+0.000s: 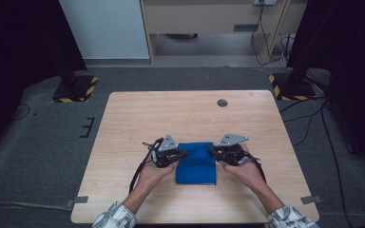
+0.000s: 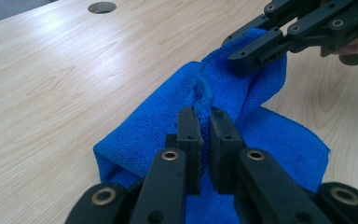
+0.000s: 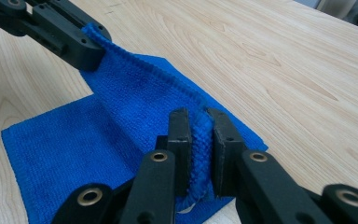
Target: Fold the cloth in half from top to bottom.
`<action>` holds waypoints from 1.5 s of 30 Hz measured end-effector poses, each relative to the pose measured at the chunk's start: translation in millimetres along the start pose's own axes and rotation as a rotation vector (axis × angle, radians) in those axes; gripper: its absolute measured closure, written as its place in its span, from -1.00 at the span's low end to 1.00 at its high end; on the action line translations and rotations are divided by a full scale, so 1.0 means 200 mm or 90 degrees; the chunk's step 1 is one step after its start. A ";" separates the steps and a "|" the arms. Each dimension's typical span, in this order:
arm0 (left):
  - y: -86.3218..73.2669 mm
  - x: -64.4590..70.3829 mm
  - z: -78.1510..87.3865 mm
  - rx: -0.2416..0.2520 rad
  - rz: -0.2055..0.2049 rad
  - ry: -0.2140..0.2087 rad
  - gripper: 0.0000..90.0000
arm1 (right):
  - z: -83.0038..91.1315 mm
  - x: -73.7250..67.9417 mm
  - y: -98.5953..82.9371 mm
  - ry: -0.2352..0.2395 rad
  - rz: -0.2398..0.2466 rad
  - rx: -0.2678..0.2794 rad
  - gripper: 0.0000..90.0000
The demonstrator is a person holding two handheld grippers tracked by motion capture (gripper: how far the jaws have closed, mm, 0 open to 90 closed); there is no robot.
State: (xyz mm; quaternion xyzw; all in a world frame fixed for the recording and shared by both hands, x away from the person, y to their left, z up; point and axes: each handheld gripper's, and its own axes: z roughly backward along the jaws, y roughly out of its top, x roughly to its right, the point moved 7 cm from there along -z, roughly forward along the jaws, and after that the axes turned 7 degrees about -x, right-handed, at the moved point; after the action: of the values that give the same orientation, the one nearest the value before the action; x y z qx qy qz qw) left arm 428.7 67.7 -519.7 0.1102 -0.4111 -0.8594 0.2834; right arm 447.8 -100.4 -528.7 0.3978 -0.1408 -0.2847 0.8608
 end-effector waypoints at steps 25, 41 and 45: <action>-0.08 0.07 0.00 -0.008 0.008 -0.026 0.87 | 0.01 -0.07 -0.06 0.012 0.013 -0.014 0.81; -0.15 0.12 0.01 -0.024 -0.005 -0.031 0.78 | 0.02 -0.12 -0.11 0.020 0.032 -0.032 0.77; -0.17 0.11 0.01 -0.025 0.002 -0.025 0.67 | 0.02 -0.15 -0.13 0.027 0.036 -0.037 0.74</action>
State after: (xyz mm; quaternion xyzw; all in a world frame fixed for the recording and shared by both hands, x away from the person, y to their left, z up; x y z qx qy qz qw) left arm 396.9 73.0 -543.4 0.0876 -0.3998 -0.8689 0.2786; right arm 413.4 -98.1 -546.6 0.3745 -0.1252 -0.2556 0.8825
